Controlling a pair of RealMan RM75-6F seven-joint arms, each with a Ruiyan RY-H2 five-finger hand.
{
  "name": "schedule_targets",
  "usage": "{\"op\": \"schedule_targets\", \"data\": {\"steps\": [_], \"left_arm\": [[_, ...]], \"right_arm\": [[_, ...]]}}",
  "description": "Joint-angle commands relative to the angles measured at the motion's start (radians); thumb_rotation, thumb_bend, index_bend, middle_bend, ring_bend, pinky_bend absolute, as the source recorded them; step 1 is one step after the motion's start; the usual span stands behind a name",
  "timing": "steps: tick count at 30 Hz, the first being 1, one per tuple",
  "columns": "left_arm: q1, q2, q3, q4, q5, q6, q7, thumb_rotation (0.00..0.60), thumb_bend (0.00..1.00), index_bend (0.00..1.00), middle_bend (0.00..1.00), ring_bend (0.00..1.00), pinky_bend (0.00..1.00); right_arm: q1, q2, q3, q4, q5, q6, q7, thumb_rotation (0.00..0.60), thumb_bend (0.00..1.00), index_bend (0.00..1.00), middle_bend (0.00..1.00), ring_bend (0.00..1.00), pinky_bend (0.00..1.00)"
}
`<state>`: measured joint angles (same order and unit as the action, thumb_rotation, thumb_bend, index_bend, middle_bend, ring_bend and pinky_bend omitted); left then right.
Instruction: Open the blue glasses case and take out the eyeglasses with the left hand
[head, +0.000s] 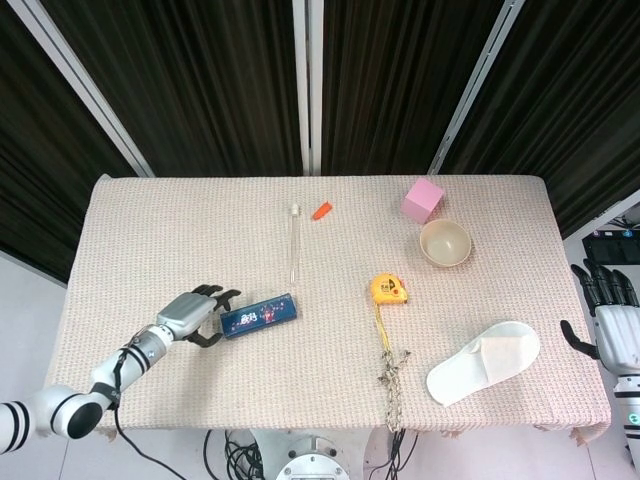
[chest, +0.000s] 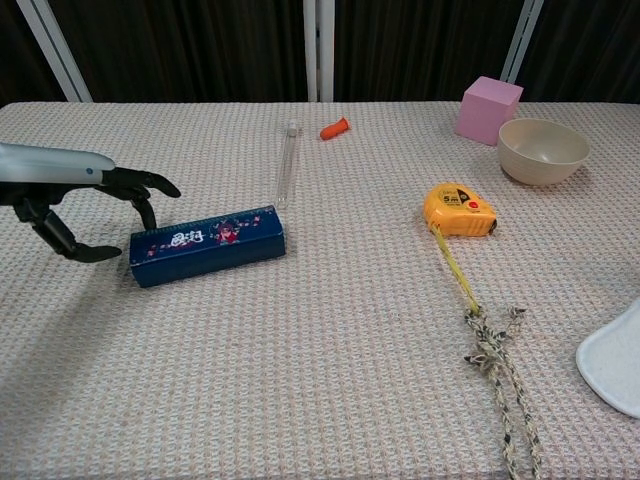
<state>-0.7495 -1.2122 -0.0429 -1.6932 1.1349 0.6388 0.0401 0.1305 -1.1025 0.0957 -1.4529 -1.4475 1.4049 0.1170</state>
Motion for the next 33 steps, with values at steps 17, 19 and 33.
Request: {"op": "schedule_targets", "data": {"steps": [17,19,33], "left_arm": [[-0.080,-0.117,-0.010,-0.098,-0.374,0.213,0.336,0.600,0.15,0.03,0.17,0.05,0.11],[-0.095,-0.132,-0.010,-0.105,-0.409,0.232,0.367,0.600,0.17,0.03,0.17,0.05,0.11],[-0.133,-0.188,0.000,-0.112,-0.504,0.273,0.428,0.600,0.26,0.03,0.18,0.06,0.12]], "right_arm": [[0.005,-0.006,0.001,0.027,0.003,-0.014,0.032,0.600,0.30,0.00,0.00,0.00,0.00],[0.006,-0.006,0.000,0.032,0.003,-0.016,0.038,0.600,0.30,0.00,0.00,0.00,0.00],[0.010,-0.017,-0.004,0.071,-0.001,-0.028,0.081,0.600,0.30,0.00,0.00,0.00,0.00]]}}
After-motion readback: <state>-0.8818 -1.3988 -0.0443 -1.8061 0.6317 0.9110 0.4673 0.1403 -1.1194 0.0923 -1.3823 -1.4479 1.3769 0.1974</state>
